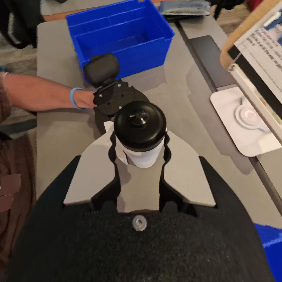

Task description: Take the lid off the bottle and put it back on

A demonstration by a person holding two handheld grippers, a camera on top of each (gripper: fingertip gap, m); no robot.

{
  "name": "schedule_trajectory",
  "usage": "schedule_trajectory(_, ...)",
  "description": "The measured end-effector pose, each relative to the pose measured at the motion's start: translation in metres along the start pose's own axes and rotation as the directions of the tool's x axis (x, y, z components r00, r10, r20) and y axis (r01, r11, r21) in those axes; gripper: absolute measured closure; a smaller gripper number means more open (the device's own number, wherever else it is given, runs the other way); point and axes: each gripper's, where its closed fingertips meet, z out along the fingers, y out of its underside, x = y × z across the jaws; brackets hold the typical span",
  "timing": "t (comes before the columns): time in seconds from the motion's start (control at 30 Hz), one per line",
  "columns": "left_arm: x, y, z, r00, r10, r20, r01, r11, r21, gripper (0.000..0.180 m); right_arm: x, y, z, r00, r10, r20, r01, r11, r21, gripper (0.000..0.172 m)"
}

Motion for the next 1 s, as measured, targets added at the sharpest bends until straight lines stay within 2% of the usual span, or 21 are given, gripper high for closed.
schedule_trajectory(0.1, -0.001, 0.000, -0.001, 1.000, 0.001, 0.005, -0.001, 1.000, -0.001, 0.093, -0.004, -0.001, -0.001, 0.981, 0.053, -0.188, -0.043, 0.998, 0.054, 0.114)
schedule_trajectory(0.2, -0.002, 0.000, -0.002, 1.000, -0.005, 0.010, 0.005, 1.000, -0.001, 0.094, -0.008, -0.003, -0.001, 0.923, 0.144, -0.357, -0.098, 0.985, 0.145, 0.119)
schedule_trajectory(0.3, -0.004, 0.000, -0.002, 1.000, -0.016, 0.007, 0.016, 1.000, 0.006, 0.094, -0.010, -0.005, 0.000, 0.850, 0.261, -0.457, -0.173, 0.959, 0.226, 0.123)
schedule_trajectory(0.37, -0.003, 0.000, -0.002, 1.000, -0.013, 0.007, 0.013, 1.000, 0.005, 0.094, -0.011, -0.005, 0.001, 0.831, 0.259, -0.492, -0.156, 0.958, 0.241, 0.118)
schedule_trajectory(0.53, 0.001, 0.000, 0.001, 1.000, 0.013, 0.006, -0.012, 1.000, -0.011, 0.094, -0.008, -0.001, -0.007, 0.908, 0.089, -0.409, -0.020, 0.985, 0.171, 0.096)
schedule_trajectory(0.63, 0.003, 0.000, 0.002, 1.000, 0.008, -0.005, -0.008, 1.000, -0.007, 0.094, -0.006, -0.006, -0.006, 0.981, 0.015, -0.191, 0.020, 0.983, 0.183, 0.089)
schedule_trajectory(0.7, 0.004, 0.000, 0.002, 1.000, 0.008, -0.008, -0.008, 1.000, -0.008, 0.094, -0.007, -0.001, 0.002, 1.000, -0.004, -0.023, 0.007, 0.990, 0.142, 0.091)
schedule_trajectory(0.77, 0.004, 0.000, 0.002, 1.000, 0.009, -0.008, -0.009, 1.000, -0.010, 0.094, -0.001, 0.007, 0.011, 0.999, -0.010, 0.043, 0.007, 0.998, 0.062, 0.091)
schedule_trajectory(0.8, 0.004, 0.000, 0.002, 1.000, 0.006, -0.008, -0.006, 1.000, -0.010, 0.094, 0.000, 0.007, 0.014, 0.997, -0.017, 0.070, 0.013, 0.999, 0.051, 0.097)
schedule_trajectory(0.9, 0.002, 0.001, 0.001, 1.000, -0.010, -0.010, 0.010, 1.000, -0.007, 0.094, 0.000, 0.003, 0.016, 0.997, 0.011, 0.073, -0.018, 0.995, 0.093, 0.100)
schedule_trajectory(1.0, 0.000, 0.001, 0.001, 1.000, -0.026, -0.004, 0.026, 1.000, -0.004, 0.094, 0.002, 0.000, 0.018, 0.996, 0.085, -0.019, -0.080, 0.979, 0.190, 0.102)
